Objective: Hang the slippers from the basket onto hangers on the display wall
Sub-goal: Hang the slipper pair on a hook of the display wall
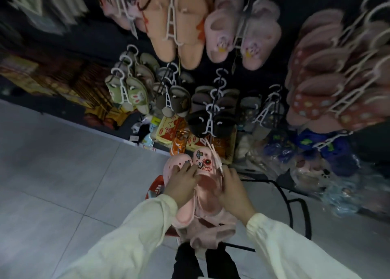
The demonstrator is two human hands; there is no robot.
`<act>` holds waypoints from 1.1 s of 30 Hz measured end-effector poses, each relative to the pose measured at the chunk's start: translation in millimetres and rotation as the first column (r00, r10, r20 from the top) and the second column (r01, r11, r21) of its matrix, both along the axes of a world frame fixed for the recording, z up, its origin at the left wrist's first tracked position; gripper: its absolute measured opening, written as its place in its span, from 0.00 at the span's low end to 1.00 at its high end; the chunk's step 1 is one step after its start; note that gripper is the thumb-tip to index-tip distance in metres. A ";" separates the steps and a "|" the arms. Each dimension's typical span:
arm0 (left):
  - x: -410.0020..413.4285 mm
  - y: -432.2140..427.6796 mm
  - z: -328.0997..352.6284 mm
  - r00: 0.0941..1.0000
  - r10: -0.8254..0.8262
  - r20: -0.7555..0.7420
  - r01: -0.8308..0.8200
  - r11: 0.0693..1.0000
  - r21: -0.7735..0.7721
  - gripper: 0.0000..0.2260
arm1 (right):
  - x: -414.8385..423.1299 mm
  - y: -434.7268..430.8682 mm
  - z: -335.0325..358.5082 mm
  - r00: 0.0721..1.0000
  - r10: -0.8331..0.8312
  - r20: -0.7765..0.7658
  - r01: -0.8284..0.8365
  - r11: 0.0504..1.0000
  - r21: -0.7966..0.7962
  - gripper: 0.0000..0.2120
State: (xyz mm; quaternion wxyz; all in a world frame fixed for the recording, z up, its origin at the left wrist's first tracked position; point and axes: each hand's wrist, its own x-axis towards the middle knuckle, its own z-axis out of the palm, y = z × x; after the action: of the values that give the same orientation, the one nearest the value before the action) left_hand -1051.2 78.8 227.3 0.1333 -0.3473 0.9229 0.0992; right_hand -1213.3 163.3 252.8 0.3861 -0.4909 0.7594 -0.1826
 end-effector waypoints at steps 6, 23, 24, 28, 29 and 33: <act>8.3 -0.4 97.9 0.971 -0.190 -0.145 0.167 0.974 -0.155 0.17 | 19.6 13.1 86.0 0.945 0.027 -0.327 -0.092 0.978 -0.185 0.26; 21.4 20.5 266.5 0.815 -0.463 -0.349 0.161 0.759 -0.631 0.08 | 22.3 18.6 229.4 0.846 -0.289 -0.449 -0.136 0.696 -0.705 0.07; 21.3 21.7 271.1 0.811 -0.469 -0.351 0.160 0.754 -0.637 0.07 | 21.7 21.0 234.6 0.839 -0.302 -0.452 -0.141 0.681 -0.718 0.06; 20.8 22.5 280.0 0.800 -0.489 -0.348 0.169 0.741 -0.650 0.08 | 13.6 29.5 246.7 0.837 -0.316 -0.447 -0.137 0.670 -0.730 0.13; 20.7 22.1 280.5 0.800 -0.491 -0.344 0.179 0.743 -0.645 0.09 | 10.9 30.8 248.3 0.840 -0.313 -0.443 -0.137 0.668 -0.732 0.15; 18.8 19.7 279.0 0.783 -0.521 -0.339 0.209 0.735 -0.645 0.11 | 7.1 37.0 248.5 0.845 -0.305 -0.438 -0.131 0.677 -0.724 0.22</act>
State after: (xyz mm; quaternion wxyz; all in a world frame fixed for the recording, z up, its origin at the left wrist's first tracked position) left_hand -1032.5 98.6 506.3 -0.2038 -0.1373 0.9610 -0.1272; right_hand -1206.3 200.2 501.2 -0.0751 -0.5949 0.7211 -0.3472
